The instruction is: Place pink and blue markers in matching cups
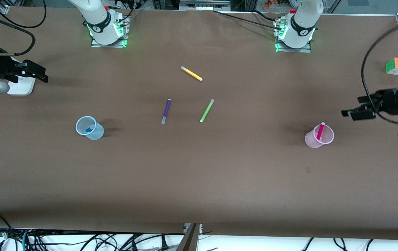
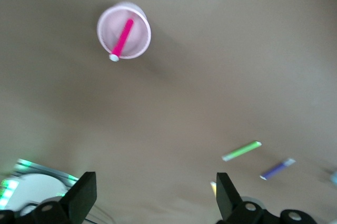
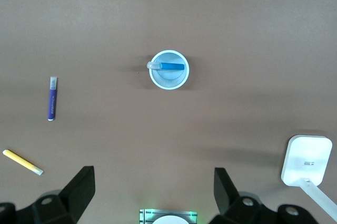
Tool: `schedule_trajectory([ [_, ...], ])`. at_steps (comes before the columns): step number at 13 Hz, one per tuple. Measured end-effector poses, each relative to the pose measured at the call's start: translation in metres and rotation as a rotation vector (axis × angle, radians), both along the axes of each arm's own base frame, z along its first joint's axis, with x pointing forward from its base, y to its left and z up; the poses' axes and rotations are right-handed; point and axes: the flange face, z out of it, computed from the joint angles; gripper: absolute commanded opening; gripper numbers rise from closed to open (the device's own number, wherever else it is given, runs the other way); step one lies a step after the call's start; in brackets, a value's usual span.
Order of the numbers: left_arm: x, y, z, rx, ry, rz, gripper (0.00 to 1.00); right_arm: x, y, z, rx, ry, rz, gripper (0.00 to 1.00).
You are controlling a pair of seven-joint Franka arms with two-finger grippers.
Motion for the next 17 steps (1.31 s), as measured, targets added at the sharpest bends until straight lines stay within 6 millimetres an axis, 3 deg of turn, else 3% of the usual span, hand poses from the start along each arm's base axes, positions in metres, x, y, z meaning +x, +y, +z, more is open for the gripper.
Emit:
schedule_trajectory([
  [2,-0.017,-0.061,0.037,0.148,-0.070,-0.135,1.00,0.000,0.000,0.000,0.000,0.000,0.000,1.00],
  [4,-0.030,-0.120,0.054,0.213,-0.122,-0.257,1.00,0.000,0.000,0.000,0.000,0.000,0.000,1.00],
  [5,-0.034,-0.136,0.058,0.215,-0.139,-0.297,1.00,0.000,0.000,0.000,0.000,0.001,0.000,1.00],
  [7,-0.034,-0.138,0.060,0.203,-0.154,-0.343,1.00,0.000,0.000,0.000,0.000,0.000,0.000,1.00],
  [11,-0.029,-0.117,0.058,0.192,-0.158,-0.376,1.00,0.000,0.000,0.000,0.000,0.000,0.000,1.00],
  [17,-0.030,-0.125,0.057,0.192,-0.159,-0.400,1.00,0.001,0.000,-0.001,0.000,0.001,0.000,1.00],
])
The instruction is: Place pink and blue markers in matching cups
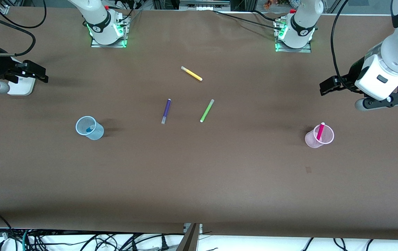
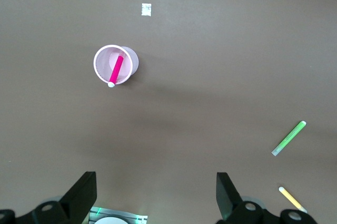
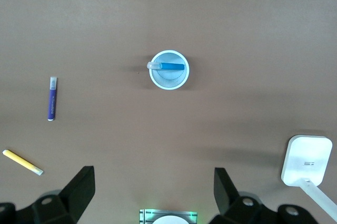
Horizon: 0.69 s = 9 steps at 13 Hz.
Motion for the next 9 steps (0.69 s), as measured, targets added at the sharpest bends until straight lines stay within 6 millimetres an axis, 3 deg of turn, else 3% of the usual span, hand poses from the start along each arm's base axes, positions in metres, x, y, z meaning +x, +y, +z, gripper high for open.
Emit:
schedule_trajectory([
  [3,0.002,-0.002,-0.005,0.026,0.006,0.012,1.00,0.000,0.000,0.000,0.000,0.000,0.000,1.00],
  [5,0.000,0.000,0.002,0.026,-0.008,-0.005,1.00,0.000,0.000,0.000,0.000,-0.001,0.000,1.00],
  [9,-0.012,0.020,0.015,-0.005,-0.016,-0.078,1.00,0.000,0.000,0.000,0.000,-0.001,-0.001,1.00],
])
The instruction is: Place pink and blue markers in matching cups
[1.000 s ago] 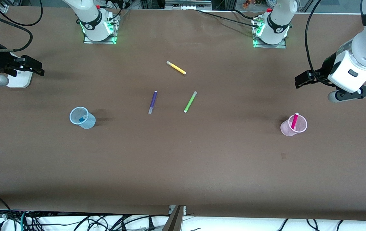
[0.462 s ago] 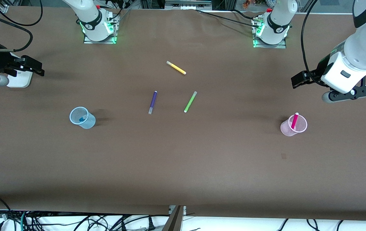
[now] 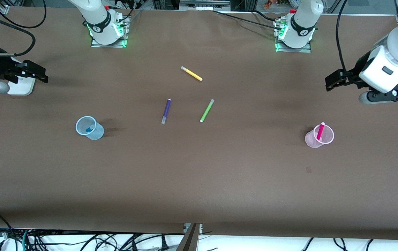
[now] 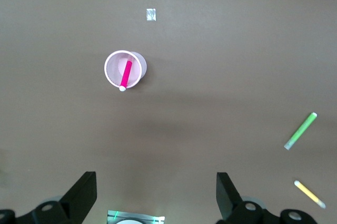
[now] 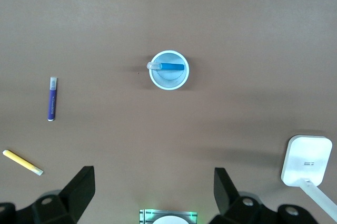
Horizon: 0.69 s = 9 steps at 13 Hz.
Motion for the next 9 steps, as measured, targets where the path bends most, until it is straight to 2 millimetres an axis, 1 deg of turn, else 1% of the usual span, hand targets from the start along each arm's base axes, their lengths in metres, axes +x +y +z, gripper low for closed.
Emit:
schedule_trajectory([
  [4,-0.016,0.022,-0.005,-0.038,-0.038,-0.090,1.00,0.000,-0.001,0.000,0.000,0.000,-0.002,1.00],
  [7,-0.019,0.038,-0.005,-0.045,-0.049,-0.129,1.00,0.000,-0.001,0.000,0.000,0.000,-0.002,1.00],
  [9,-0.018,0.039,-0.006,-0.046,-0.048,-0.139,1.00,0.000,-0.001,0.000,0.000,0.000,-0.002,1.00],
])
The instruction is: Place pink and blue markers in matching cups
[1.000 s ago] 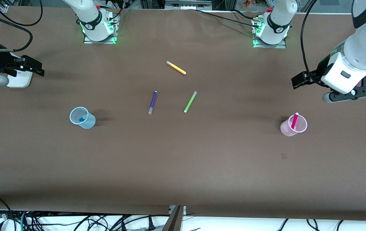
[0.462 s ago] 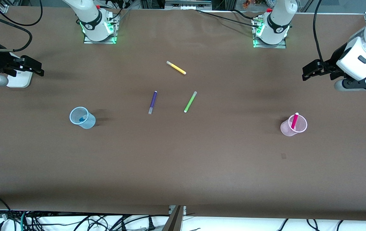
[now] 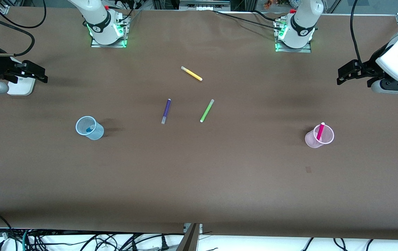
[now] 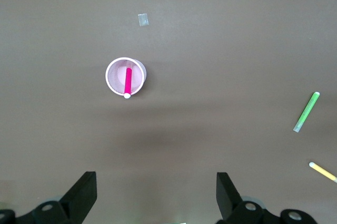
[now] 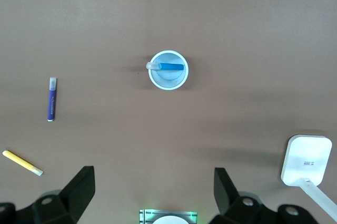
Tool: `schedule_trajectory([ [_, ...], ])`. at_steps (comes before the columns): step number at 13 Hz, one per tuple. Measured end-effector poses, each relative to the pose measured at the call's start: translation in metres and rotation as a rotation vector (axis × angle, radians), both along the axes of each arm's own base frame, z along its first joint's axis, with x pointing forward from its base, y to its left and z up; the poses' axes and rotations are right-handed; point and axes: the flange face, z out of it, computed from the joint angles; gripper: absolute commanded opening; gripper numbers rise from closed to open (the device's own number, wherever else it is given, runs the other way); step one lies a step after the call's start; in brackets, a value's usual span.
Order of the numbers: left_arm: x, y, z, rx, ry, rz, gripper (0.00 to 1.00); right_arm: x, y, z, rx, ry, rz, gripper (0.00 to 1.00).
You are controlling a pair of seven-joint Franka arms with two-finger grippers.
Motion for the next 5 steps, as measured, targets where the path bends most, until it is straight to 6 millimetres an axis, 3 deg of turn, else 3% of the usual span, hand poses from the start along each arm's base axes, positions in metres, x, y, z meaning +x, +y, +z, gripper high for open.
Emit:
schedule_trajectory([
  [5,0.0086,0.0001,-0.0096,0.000,0.011,0.000,1.00,0.0000,-0.0001,0.0000,0.000,0.000,0.000,1.00],
])
